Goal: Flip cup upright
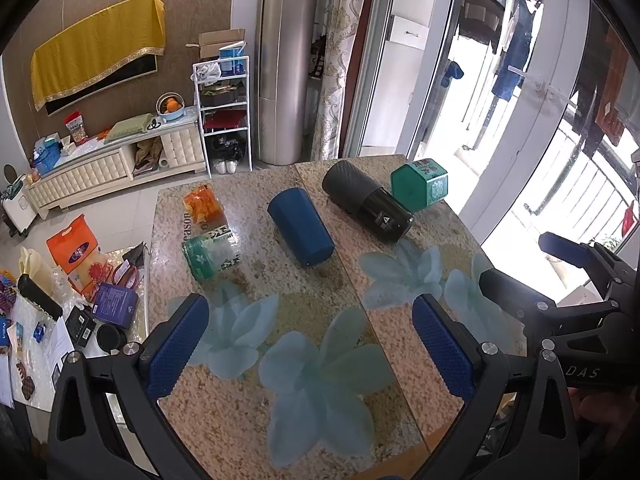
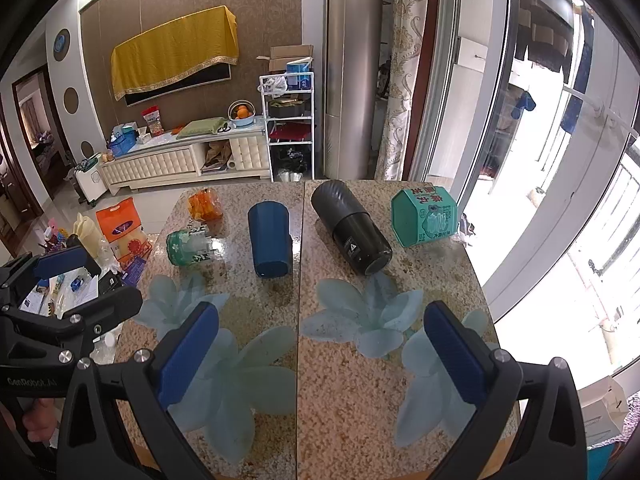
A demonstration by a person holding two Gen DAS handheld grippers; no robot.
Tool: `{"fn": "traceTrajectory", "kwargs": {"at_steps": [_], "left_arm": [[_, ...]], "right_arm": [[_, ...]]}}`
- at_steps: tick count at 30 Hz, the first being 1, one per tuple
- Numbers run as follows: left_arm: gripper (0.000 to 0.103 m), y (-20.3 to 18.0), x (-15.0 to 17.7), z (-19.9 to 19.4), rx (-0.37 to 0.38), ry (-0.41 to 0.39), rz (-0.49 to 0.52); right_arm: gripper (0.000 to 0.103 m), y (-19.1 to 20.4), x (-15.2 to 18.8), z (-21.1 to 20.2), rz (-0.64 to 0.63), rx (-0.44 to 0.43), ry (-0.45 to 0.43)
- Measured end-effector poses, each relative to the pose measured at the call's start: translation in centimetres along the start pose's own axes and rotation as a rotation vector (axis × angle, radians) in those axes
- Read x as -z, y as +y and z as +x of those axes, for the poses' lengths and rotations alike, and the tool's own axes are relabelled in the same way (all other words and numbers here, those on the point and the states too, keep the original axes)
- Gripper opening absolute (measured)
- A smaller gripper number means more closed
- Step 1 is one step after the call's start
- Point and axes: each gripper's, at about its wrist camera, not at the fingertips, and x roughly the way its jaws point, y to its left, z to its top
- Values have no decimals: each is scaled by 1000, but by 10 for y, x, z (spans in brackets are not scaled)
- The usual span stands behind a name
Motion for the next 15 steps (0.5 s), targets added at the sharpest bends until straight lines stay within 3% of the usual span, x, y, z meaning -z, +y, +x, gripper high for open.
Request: {"fn": "traceTrajectory", "kwargs": {"at_steps": [15], "left_arm": [[102,-1,1,1,-1,3,1]], "right_arm": [[103,3,4,0,4,4,2]]}}
